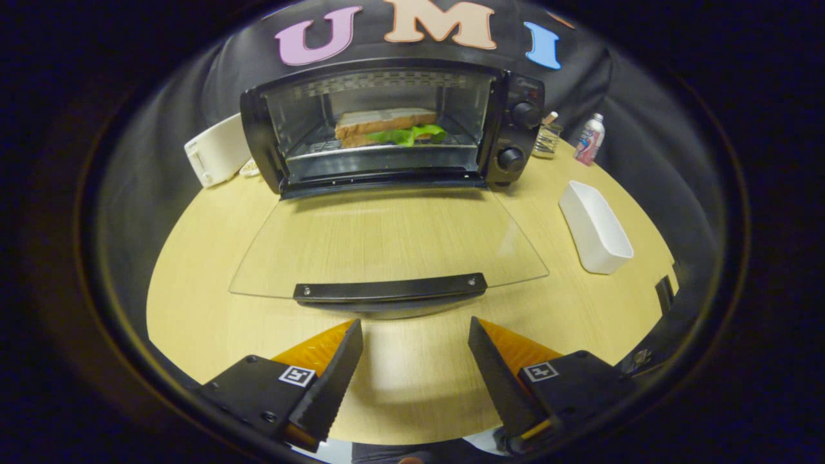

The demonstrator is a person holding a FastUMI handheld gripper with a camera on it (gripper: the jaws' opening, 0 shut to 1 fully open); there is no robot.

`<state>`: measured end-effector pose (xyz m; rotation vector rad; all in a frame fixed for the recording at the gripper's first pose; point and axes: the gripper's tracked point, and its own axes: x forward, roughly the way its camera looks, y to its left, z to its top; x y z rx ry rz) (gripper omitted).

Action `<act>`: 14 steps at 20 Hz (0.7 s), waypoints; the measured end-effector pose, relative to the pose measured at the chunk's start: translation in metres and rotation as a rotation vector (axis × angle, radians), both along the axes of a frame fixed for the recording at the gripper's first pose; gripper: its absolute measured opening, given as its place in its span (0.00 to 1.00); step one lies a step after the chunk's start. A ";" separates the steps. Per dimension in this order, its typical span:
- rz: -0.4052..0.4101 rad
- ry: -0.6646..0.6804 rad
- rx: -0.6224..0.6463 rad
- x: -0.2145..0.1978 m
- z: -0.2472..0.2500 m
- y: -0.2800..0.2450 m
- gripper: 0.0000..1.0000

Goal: Open the toaster oven, put the food inside, and close the toaster oven door.

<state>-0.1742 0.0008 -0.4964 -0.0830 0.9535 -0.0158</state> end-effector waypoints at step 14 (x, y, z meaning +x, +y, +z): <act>0.060 -0.027 -0.073 0.008 0.011 0.007 1.00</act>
